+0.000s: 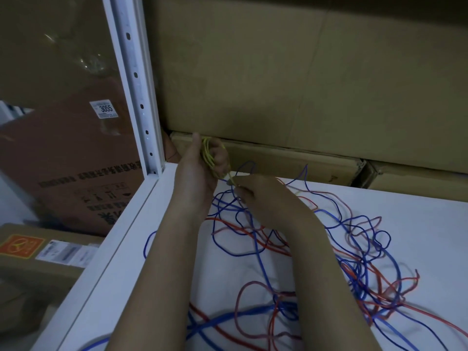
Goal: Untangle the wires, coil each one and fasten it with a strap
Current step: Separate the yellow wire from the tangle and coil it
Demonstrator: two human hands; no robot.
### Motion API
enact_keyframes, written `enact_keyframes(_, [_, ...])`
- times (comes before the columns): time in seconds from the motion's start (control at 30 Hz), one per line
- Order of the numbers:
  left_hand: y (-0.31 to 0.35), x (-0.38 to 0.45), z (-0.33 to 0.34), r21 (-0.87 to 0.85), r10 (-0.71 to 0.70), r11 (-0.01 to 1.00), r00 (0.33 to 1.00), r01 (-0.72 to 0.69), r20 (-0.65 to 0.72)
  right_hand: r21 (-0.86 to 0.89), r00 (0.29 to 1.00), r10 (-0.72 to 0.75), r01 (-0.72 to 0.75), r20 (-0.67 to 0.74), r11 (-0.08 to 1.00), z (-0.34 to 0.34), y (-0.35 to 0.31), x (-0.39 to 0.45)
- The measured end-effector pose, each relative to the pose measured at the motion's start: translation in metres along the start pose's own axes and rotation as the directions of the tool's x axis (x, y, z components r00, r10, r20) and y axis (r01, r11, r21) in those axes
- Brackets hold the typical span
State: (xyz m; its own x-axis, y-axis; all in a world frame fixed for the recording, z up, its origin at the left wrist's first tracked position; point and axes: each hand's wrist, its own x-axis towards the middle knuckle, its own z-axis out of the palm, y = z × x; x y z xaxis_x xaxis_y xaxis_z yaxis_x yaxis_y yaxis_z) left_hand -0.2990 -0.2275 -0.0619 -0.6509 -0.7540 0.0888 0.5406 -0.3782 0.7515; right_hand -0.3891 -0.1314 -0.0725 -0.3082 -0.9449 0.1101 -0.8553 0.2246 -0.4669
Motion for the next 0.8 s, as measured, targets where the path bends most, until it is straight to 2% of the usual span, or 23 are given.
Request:
enact_keyframes(0.07, [0.0,0.005,0.004,0.039,-0.011,0.999,0.998,0.014,-0.068,-0.024,0.999,-0.037,0.038,0.03,0.999,0.0,-0.005,0.0])
enact_keyframes(0.1, [-0.002,0.007,0.003,0.125,0.02,0.992,0.997,-0.011,-0.074,-0.029,0.998,-0.041,0.043,0.047,0.999,-0.001,-0.007,-0.001])
enact_keyframes(0.17, [-0.005,0.007,-0.002,0.429,0.122,0.898,0.992,-0.099,-0.026,-0.015,0.996,-0.038,0.04,0.082,0.999,-0.005,-0.008,-0.003])
enact_keyframes(0.23, [-0.011,0.004,-0.01,0.577,0.173,0.799,0.984,-0.171,0.052,0.019,0.995,-0.035,0.034,0.091,0.999,-0.011,-0.009,-0.006])
enact_keyframes(0.33, [-0.009,0.004,-0.023,0.635,0.205,0.734,0.97,-0.24,0.13,0.015,0.997,-0.07,0.071,-0.023,0.997,-0.021,-0.01,-0.01])
enact_keyframes(0.4, [-0.007,0.007,-0.029,0.688,0.156,0.691,0.975,-0.221,0.156,0.009,0.986,-0.115,0.117,-0.119,0.993,-0.025,-0.012,-0.011])
enact_keyframes(0.57, [-0.01,0.008,-0.036,0.689,0.04,0.706,0.981,-0.162,0.189,0.065,0.89,-0.144,0.19,-0.433,0.98,-0.028,-0.015,-0.011])
enact_keyframes(0.73, [-0.006,0.023,-0.02,0.661,-0.154,0.748,0.956,-0.052,0.25,0.101,0.843,-0.129,0.211,-0.522,0.972,-0.028,-0.014,-0.009])
enact_keyframes(0.8, [-0.008,0.025,-0.018,0.636,-0.232,0.768,0.958,0.075,0.167,0.103,0.828,-0.122,0.211,-0.548,0.972,-0.027,-0.013,-0.007])
